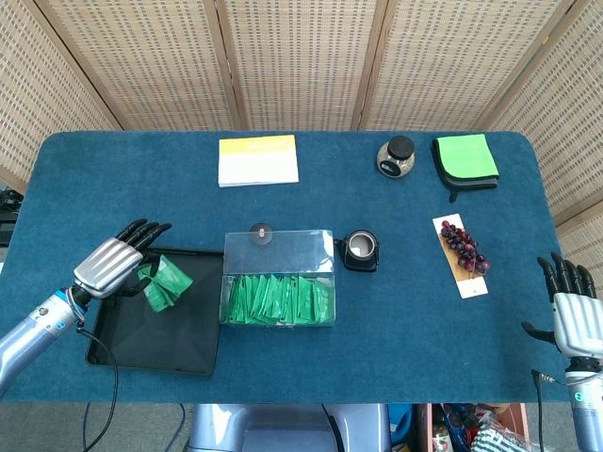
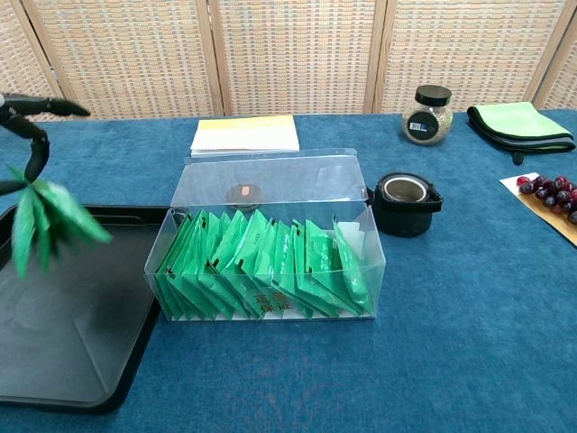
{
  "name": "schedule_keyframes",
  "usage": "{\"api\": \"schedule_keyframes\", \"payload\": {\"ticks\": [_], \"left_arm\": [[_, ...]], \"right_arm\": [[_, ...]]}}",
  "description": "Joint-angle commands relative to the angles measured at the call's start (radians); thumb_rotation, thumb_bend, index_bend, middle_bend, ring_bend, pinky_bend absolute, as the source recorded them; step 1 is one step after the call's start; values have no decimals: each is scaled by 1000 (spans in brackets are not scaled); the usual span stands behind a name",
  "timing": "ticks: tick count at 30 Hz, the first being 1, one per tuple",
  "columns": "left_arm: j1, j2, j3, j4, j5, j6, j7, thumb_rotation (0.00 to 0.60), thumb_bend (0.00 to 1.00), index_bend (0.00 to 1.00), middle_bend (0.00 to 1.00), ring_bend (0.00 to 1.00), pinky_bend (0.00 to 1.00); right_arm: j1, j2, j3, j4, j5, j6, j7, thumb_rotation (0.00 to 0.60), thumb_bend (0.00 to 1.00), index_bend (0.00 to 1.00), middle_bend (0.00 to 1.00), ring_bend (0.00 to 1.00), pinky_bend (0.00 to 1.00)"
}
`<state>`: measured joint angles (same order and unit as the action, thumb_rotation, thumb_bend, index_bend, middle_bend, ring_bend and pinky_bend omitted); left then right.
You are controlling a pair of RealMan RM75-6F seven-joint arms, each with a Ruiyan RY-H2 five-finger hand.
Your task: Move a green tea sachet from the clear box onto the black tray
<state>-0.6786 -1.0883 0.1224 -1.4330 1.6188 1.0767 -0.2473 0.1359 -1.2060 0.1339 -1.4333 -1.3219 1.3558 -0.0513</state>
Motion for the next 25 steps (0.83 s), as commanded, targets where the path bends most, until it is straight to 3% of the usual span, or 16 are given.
{"api": "schedule_keyframes", "payload": {"ticks": [1, 6, 13, 19, 25], "left_arm": [[3, 16, -4, -13, -16, -20, -15, 600, 106, 0, 0, 0, 0], [46, 6, -39, -17, -42, 48, -24, 600, 56, 0, 0, 0, 0], [213, -37, -101, -44, -171, 261, 41, 600, 44, 0, 0, 0, 0], [331, -65, -106, -82, -256, 364, 172, 600, 44, 0, 0, 0, 0], [415, -62, -88, -128, -285, 402, 223, 600, 44, 0, 0, 0, 0]], "right_arm": [[0, 0, 0, -1, 1, 1, -1, 600, 0, 0, 0, 0, 0], [-2, 2, 0, -3, -1, 6, 0, 600, 0, 0, 0, 0, 0], [-5, 6, -3, -12, -18, 20, 8, 600, 0, 0, 0, 0, 0], [-9, 14, -9, -27, -45, 40, 16, 600, 0, 0, 0, 0, 0], [-14, 17, -12, -34, -64, 60, 19, 600, 0, 0, 0, 0, 0]]}}
